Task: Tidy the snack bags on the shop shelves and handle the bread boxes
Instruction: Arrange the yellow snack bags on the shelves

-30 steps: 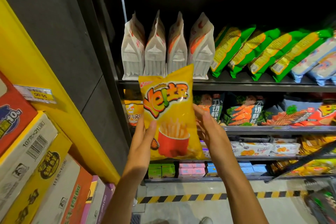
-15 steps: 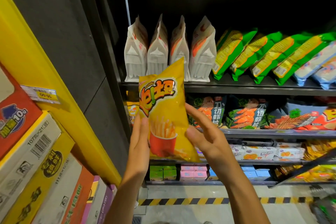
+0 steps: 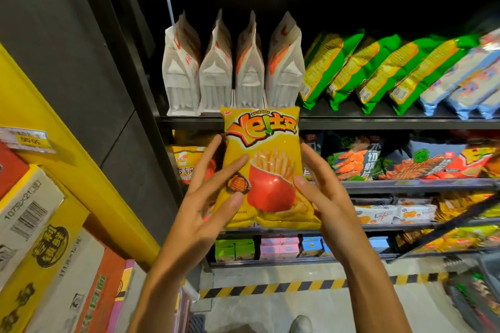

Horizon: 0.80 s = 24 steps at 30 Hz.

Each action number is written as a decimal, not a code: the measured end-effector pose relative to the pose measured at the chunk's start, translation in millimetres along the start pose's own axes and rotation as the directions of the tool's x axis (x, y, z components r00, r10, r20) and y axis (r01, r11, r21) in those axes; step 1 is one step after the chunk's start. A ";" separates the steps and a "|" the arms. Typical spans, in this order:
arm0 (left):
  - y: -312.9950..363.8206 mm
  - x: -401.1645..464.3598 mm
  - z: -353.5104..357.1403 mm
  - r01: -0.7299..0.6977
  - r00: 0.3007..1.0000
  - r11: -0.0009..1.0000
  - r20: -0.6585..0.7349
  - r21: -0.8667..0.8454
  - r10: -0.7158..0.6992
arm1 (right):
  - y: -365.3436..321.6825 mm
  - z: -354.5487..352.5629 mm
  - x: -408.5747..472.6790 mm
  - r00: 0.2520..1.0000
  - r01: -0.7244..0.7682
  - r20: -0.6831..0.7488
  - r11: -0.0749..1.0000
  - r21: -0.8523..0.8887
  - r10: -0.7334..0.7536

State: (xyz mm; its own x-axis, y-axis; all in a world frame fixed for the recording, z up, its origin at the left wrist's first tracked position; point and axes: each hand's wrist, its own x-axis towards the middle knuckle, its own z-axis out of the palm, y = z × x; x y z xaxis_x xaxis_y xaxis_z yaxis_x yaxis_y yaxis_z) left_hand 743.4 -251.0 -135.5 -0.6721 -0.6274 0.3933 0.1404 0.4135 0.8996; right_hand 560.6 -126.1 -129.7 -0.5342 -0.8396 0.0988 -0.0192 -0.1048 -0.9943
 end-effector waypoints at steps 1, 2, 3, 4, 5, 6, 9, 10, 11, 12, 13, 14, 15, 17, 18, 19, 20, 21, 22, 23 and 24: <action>1.0 0.4 2.3 -0.003 1.000 1.000 -0.010 0.013 0.003 | -1.8 -1.0 -1.1 0.999 0.048 -0.024 0.998 -0.039 -0.049; 1.4 0.5 4.2 -0.004 1.000 1.000 -0.019 0.026 0.005 | -3.8 -2.9 -2.4 0.994 0.105 -0.030 0.993 -0.056 -0.107; 1.3 0.5 5.6 -0.002 1.000 1.000 -0.030 0.027 0.003 | -6.2 -5.1 -4.5 0.986 0.165 -0.015 0.984 -0.065 -0.166; 0.8 0.5 6.0 0.008 0.999 1.000 -0.039 0.009 -0.008 | -8.5 -7.4 -6.9 0.977 0.212 0.021 0.974 -0.079 -0.211; 0.2 0.4 5.8 0.024 0.998 1.000 -0.049 -0.019 -0.025 | -10.4 -9.2 -9.1 0.970 0.240 0.070 0.966 -0.096 -0.234; 0.1 0.2 5.5 0.047 0.997 0.998 -0.056 -0.049 -0.050 | -11.4 -10.9 -10.9 0.962 0.256 0.131 0.960 -0.115 -0.241; 1.3 0.0 6.0 0.113 0.990 0.990 -0.080 -0.083 -0.119 | -13.3 -9.1 -17.6 0.932 0.255 0.310 0.948 -0.190 -0.188; 3.7 -0.8 6.2 0.136 0.986 0.986 -0.088 -0.093 -0.144 | -13.5 -7.2 -20.2 0.924 0.262 0.339 0.937 -0.232 -0.175; 5.4 -1.5 6.0 0.161 0.981 0.980 -0.090 -0.119 -0.172 | -11.5 -5.9 -20.9 0.926 0.259 0.341 0.930 -0.261 -0.162; 7.2 -2.7 5.6 0.193 0.975 0.968 -0.075 -0.161 -0.207 | -10.5 -3.6 -21.0 0.935 0.249 0.318 0.929 -0.275 -0.156; 8.3 -4.4 5.2 0.237 0.967 0.949 -0.040 -0.209 -0.250 | -8.8 -1.9 -20.8 0.949 0.237 0.272 0.931 -0.278 -0.160; 8.8 -6.5 4.5 0.278 0.958 0.928 0.007 -0.248 -0.285 | -8.3 0.0 -20.7 0.963 0.225 0.209 0.935 -0.275 -0.170; 9.5 -8.4 4.1 0.305 0.952 0.911 0.059 -0.277 -0.300 | -7.8 1.3 -20.8 0.974 0.211 0.138 0.940 -0.269 -0.179; 12.5 -11.3 4.1 0.319 0.946 0.901 0.151 -0.293 -0.286 | -8.7 3.8 -21.3 0.984 0.175 0.002 0.954 -0.245 -0.180; 14.4 -12.1 4.9 0.314 0.944 0.912 0.194 -0.266 -0.268 | -10.2 4.8 -21.4 0.983 0.156 -0.060 0.961 -0.230 -0.174; 16.4 -12.5 6.9 0.302 0.941 0.925 0.228 -0.232 -0.250 | -11.4 5.7 -21.2 0.979 0.141 -0.115 0.966 -0.215 -0.168; 18.3 -12.4 9.9 0.291 0.938 0.933 0.254 -0.213 -0.235 | -12.2 6.5 -21.5 0.973 0.132 -0.163 0.971 -0.201 -0.166; 19.2 -12.9 12.6 0.280 0.937 0.936 0.270 -0.212 -0.219 | -12.5 6.8 -22.2 0.964 0.128 -0.206 0.975 -0.184 -0.166; 20.0 -13.1 15.3 0.272 0.937 0.937 0.282 -0.221 -0.206 | -12.9 7.3 -23.0 0.956 0.131 -0.239 0.978 -0.160 -0.167; 19.7 -13.1 17.4 0.262 0.937 0.939 0.292 -0.222 -0.193 | -12.3 7.3 -23.3 0.949 0.135 -0.266 0.981 -0.138 -0.168; 18.4 -13.0 19.1 0.249 0.938 0.944 0.298 -0.215 -0.179 | -11.9 7.0 -23.7 0.943 0.138 -0.287 0.983 -0.122 -0.168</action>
State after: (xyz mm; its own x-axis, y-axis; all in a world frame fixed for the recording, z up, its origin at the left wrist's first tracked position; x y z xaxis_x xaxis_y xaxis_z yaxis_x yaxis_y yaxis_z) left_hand 740.9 -222.6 -127.7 -0.8719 -0.4657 0.1510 0.1219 0.0923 0.9882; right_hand 579.5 -108.7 -119.9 -0.7434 -0.6207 0.2490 -0.1961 -0.1536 -0.9685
